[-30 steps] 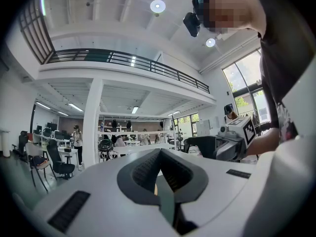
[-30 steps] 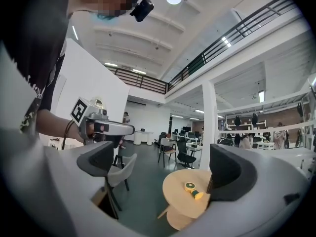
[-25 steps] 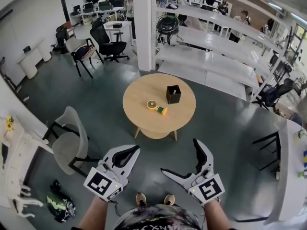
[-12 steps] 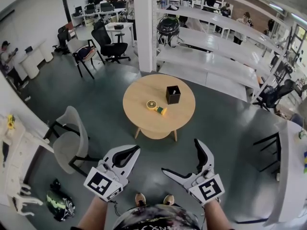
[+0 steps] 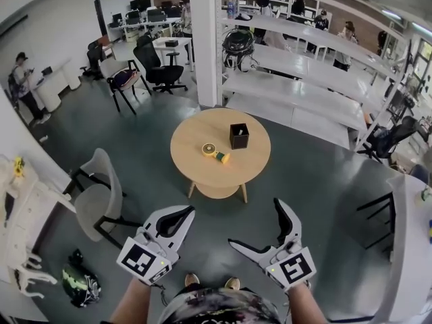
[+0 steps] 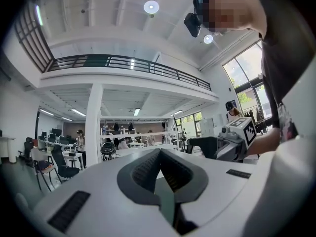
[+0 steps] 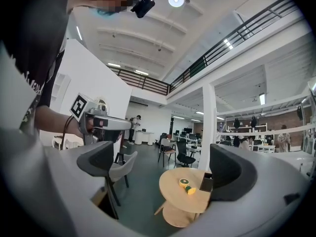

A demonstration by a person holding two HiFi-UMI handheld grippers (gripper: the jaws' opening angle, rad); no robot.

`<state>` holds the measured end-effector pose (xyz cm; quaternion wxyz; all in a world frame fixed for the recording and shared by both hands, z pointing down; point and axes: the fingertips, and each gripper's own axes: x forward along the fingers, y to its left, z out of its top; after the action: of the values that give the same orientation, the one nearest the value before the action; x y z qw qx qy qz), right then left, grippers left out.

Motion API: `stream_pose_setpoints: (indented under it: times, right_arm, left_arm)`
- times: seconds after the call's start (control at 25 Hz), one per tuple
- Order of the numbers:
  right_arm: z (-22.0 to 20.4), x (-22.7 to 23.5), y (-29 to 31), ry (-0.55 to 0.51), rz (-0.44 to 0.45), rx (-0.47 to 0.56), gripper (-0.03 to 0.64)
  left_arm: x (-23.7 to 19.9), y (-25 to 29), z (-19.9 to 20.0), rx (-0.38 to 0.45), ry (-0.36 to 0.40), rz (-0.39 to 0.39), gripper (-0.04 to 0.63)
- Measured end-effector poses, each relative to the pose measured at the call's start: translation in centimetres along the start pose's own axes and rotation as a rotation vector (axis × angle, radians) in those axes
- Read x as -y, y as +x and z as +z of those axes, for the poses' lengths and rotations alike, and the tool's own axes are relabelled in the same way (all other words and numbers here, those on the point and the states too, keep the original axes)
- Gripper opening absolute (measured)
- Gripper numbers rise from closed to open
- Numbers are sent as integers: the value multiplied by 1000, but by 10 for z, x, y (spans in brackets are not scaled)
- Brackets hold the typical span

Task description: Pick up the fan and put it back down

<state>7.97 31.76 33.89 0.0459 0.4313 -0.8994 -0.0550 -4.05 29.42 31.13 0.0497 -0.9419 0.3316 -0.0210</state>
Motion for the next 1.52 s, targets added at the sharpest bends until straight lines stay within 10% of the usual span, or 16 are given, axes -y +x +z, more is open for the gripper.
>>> stream_pose_setpoints:
  times: [0.84,1.52]
  right_arm:
    - [-31,39,-20,13,18,-25,586]
    - [-46,103,110,10,27,-31,586]
  left_arm:
    - [30,40,-16,-21,13,10,17]
    - [-96,106,-47,-25,-24,26,17]
